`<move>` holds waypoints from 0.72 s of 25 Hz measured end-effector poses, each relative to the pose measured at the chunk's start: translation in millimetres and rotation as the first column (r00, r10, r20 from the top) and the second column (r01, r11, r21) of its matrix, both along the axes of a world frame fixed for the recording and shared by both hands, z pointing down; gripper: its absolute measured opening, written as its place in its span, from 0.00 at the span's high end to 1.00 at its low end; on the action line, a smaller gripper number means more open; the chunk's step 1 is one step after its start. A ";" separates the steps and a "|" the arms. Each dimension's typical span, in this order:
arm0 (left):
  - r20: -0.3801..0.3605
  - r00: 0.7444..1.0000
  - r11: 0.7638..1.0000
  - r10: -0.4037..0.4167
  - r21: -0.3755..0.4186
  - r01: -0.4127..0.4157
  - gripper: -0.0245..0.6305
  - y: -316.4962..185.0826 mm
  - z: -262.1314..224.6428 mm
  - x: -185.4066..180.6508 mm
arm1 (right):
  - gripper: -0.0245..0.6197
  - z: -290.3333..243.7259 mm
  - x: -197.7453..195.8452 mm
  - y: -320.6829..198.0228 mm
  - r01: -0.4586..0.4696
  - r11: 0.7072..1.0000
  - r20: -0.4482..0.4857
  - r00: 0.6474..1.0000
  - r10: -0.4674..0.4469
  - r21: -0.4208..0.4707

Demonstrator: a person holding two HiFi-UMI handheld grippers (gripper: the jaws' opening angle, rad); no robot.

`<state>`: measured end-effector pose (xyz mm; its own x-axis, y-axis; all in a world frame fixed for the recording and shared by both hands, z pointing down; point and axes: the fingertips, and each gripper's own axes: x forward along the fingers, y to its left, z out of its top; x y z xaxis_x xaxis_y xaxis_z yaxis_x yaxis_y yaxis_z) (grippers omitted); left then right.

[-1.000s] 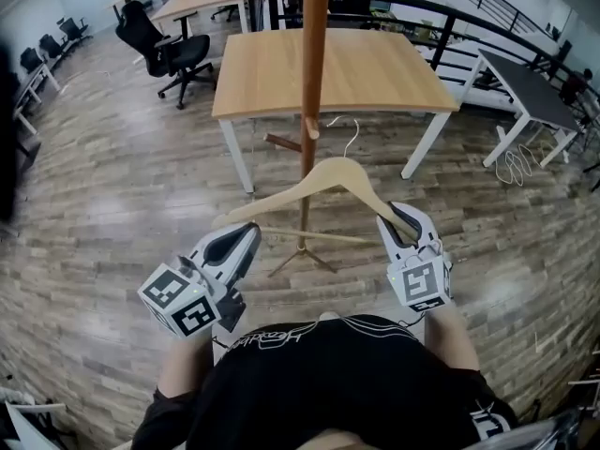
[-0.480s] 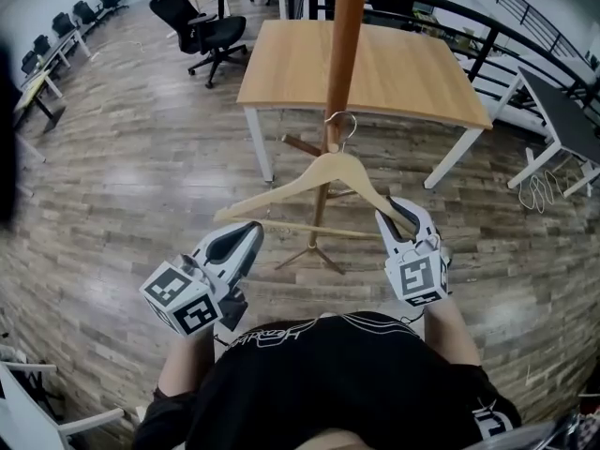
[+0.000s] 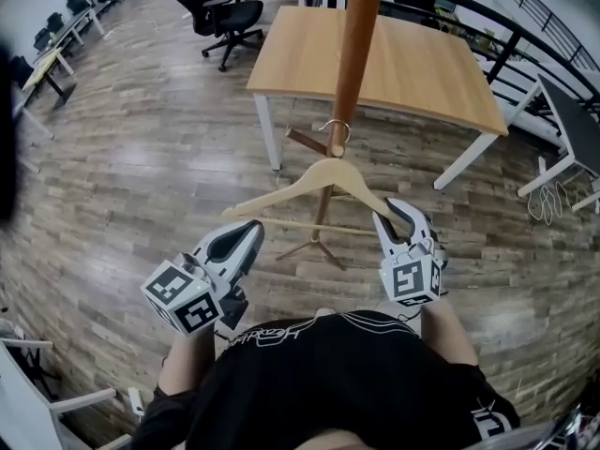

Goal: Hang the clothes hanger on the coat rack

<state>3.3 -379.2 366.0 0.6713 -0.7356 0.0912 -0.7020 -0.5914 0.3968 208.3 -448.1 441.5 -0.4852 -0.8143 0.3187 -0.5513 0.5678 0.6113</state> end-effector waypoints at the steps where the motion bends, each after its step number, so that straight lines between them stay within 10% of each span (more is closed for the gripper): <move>1: 0.001 1.000 1.000 -0.003 -0.003 0.003 0.95 -1.2 0.8 2.6 | 0.77 2.3 2.2 -2.4 0.003 1.000 0.003 1.000 -0.003 -0.005; 18: 0.007 0.994 0.993 -0.113 -0.034 0.113 0.95 -19.2 12.6 13.5 | 0.77 22.4 3.2 -44.3 0.136 0.980 0.162 0.980 -0.112 -0.148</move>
